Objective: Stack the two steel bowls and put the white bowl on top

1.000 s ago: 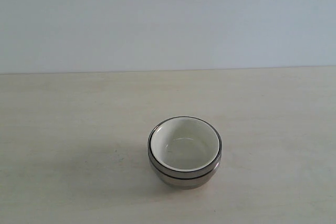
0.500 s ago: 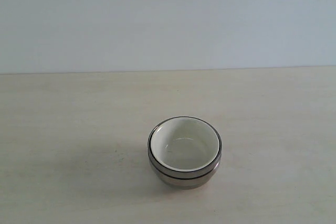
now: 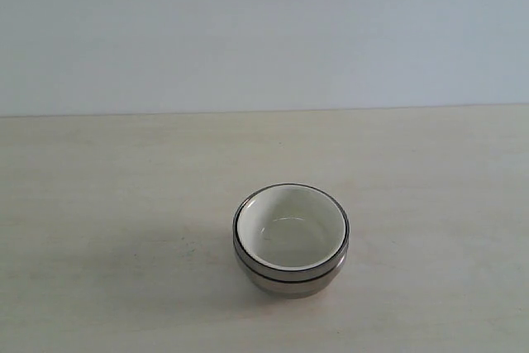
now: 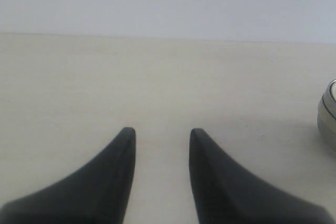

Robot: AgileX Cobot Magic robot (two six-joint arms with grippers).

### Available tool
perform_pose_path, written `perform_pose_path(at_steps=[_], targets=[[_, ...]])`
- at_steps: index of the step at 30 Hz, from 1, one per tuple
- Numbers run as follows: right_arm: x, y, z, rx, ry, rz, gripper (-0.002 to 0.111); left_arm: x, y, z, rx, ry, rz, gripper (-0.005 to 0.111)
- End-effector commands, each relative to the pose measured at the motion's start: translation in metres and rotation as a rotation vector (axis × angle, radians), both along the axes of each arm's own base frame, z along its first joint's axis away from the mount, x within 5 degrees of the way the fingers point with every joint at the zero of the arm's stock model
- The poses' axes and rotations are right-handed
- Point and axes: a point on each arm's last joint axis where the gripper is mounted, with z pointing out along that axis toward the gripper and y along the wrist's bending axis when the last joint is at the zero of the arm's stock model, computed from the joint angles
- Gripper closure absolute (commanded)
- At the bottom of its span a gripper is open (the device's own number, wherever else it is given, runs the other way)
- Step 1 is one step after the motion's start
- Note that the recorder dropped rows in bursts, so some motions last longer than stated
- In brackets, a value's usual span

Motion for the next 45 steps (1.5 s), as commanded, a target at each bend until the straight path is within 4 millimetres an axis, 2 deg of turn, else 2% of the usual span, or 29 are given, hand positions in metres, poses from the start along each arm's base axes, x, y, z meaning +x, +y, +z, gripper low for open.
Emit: perform_pose_path(at_steps=[1, 14, 38, 45], targets=[[0.0, 0.0, 0.0, -0.008, -0.009, -0.01, 0.108, 0.0, 0.0, -0.001, 0.001, -0.006, 0.003, 0.074], [0.0, 0.001, -0.001, 0.031, 0.009, 0.021, 0.108, 0.0, 0.0, -0.001, 0.001, -0.006, 0.003, 0.074], [0.0, 0.001, -0.001, -0.024, 0.002, -0.008, 0.108, 0.0, 0.0, -0.001, 0.001, -0.006, 0.003, 0.074], [0.01, 0.003, -0.002, -0.029, 0.04, -0.007, 0.108, 0.0, 0.0, -0.001, 0.001, -0.006, 0.003, 0.074]])
